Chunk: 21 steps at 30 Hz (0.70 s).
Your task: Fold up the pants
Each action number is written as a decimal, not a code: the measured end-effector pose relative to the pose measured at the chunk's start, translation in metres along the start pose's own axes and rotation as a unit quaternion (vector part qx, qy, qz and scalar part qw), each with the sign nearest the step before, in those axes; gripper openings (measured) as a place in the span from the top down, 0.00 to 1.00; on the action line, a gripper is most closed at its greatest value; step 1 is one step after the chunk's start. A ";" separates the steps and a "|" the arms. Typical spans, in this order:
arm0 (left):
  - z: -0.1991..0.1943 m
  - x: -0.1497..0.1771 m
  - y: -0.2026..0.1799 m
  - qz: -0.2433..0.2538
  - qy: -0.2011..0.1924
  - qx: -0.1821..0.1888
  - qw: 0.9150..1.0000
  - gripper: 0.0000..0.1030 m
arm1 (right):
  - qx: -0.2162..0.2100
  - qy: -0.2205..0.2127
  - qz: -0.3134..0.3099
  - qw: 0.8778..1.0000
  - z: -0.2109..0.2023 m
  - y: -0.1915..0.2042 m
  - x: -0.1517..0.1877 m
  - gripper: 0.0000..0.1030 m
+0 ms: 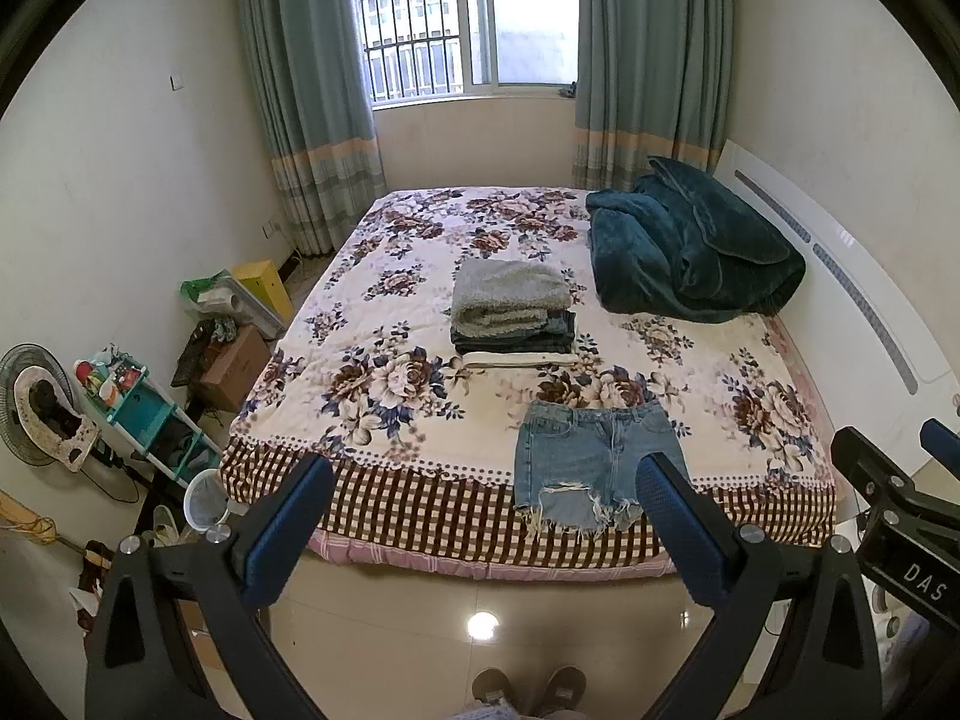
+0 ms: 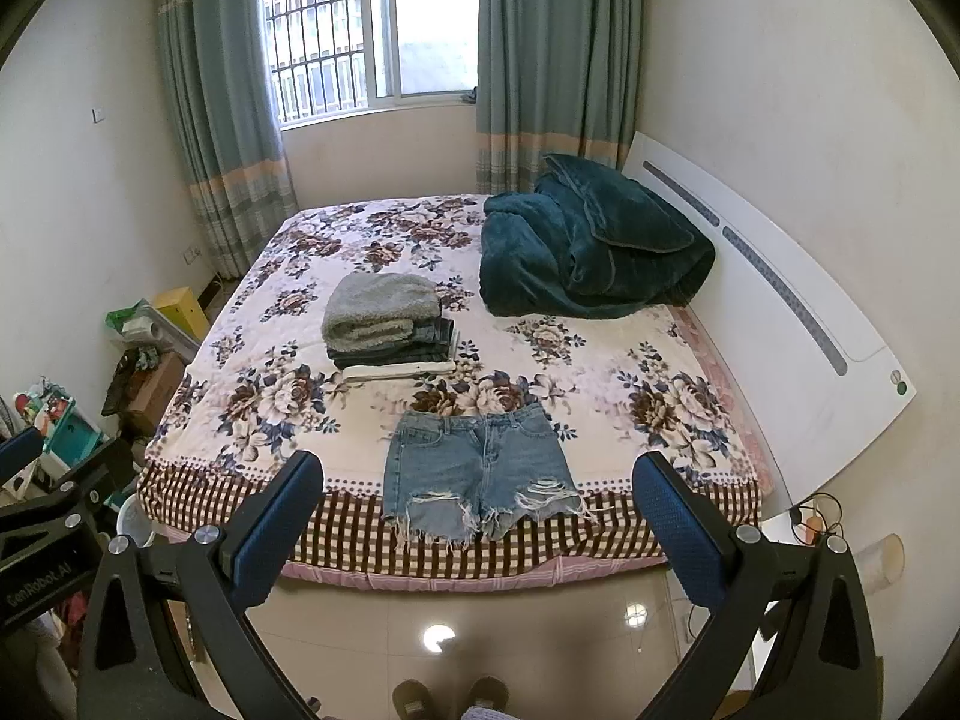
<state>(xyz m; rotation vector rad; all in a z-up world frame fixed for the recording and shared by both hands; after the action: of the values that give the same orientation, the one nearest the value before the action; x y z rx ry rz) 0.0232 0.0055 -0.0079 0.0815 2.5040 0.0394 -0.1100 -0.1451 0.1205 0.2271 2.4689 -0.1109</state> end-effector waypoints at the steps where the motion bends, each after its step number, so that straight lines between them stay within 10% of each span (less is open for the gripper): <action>1: 0.000 0.000 0.001 0.000 0.000 0.001 1.000 0.00 | 0.001 -0.001 0.001 1.000 0.000 0.001 0.000 0.00; 21: -0.001 0.006 0.002 0.000 -0.002 0.001 1.000 0.00 | -0.002 -0.001 -0.002 1.000 -0.004 -0.004 -0.003 0.00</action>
<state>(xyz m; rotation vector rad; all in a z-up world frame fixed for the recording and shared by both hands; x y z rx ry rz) 0.0181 0.0076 -0.0105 0.0818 2.4997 0.0360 -0.1109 -0.1493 0.1262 0.2201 2.4666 -0.1084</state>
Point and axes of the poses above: each gripper's, at about its wrist camera, not at the fingertips, and z roughly the way its jaws point, y to its left, x to its underside, the point moved 4 cm from there along z, roughly the way its jaws point, and after that the axes turned 6 degrees about y, right-handed, at the moved point
